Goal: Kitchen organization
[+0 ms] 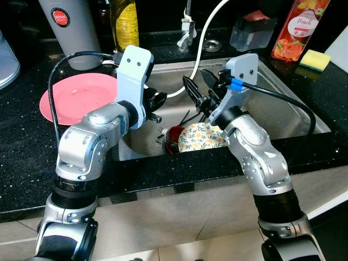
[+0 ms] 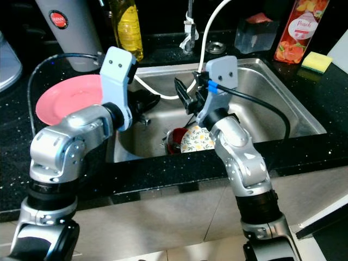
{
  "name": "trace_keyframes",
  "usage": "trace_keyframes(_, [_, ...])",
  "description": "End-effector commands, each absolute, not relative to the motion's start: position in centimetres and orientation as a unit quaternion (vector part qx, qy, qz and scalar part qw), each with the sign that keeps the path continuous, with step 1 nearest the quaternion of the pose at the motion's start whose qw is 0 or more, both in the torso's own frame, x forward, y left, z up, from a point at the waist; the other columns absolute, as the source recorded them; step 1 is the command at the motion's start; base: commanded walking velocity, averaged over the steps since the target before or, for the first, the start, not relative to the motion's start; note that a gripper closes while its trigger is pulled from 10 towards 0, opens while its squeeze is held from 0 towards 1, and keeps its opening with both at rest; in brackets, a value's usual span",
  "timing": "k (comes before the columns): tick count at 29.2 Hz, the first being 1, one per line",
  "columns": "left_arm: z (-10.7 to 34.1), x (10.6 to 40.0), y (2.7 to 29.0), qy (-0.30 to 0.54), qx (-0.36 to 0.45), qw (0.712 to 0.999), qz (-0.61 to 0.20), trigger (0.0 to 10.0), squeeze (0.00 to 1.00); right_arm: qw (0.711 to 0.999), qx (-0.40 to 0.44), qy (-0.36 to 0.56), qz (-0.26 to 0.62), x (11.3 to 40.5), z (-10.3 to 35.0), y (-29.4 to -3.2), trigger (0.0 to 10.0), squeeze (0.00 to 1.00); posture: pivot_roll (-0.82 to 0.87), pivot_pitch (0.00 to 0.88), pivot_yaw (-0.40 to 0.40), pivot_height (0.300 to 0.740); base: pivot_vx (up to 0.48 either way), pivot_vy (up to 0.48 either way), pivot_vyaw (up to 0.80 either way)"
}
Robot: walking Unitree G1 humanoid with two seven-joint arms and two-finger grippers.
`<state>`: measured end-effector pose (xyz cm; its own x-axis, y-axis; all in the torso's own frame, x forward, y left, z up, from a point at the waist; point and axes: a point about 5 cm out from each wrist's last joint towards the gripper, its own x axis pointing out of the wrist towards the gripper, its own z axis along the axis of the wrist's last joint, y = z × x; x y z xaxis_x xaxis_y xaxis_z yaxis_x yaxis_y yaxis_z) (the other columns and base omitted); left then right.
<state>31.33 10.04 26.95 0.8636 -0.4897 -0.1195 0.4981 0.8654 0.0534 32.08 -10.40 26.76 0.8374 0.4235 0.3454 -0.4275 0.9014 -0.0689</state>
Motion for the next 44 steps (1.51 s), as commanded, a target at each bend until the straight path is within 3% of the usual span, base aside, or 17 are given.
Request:
trace_keyframes(1, [27.0, 31.2, 10.6, 0.05, 0.056, 0.967, -0.245, 10.0, 0.0, 0.961, -0.001, -0.174, 0.213, 32.0, 26.4, -10.5, 10.0, 0.0, 0.12, 0.099, 0.009, 0.74, 0.0, 0.0, 0.0])
trace_keyframes(9, [27.4, 31.4, 12.4, 0.04, 0.073, 0.974, -0.212, 10.0, 0.0, 0.967, -0.001, -0.166, 0.193, 32.1, 25.9, -10.7, 10.0, 0.0, 0.13, 0.095, 0.006, 0.74, 0.0, 0.0, 0.0])
trace_keyframes(18, [28.2, 31.4, 13.7, 0.009, 0.012, 0.982, -0.189, 10.0, 0.0, 0.972, -0.006, -0.166, 0.167, 32.5, 25.9, -11.1, 10.0, 0.0, 0.13, 0.085, -0.003, 0.74, 0.0, 0.0, 0.0])
trace_keyframes(34, [27.3, 31.6, 15.6, 0.027, 0.145, 0.98, -0.132, 10.0, 0.0, 0.973, 0.001, -0.168, 0.157, 32.5, 25.9, -10.9, 10.0, 0.0, 0.13, 0.078, 0.005, 0.74, 0.0, 0.0, 0.0])
trace_keyframes(44, [27.2, 31.9, 15.8, 0.024, 0.164, 0.978, -0.127, 10.0, 0.0, 0.974, 0.002, -0.172, 0.145, 32.7, 26.0, -11.2, 10.0, 0.0, 0.13, 0.069, 0.008, 0.74, 0.0, 0.0, 0.0])
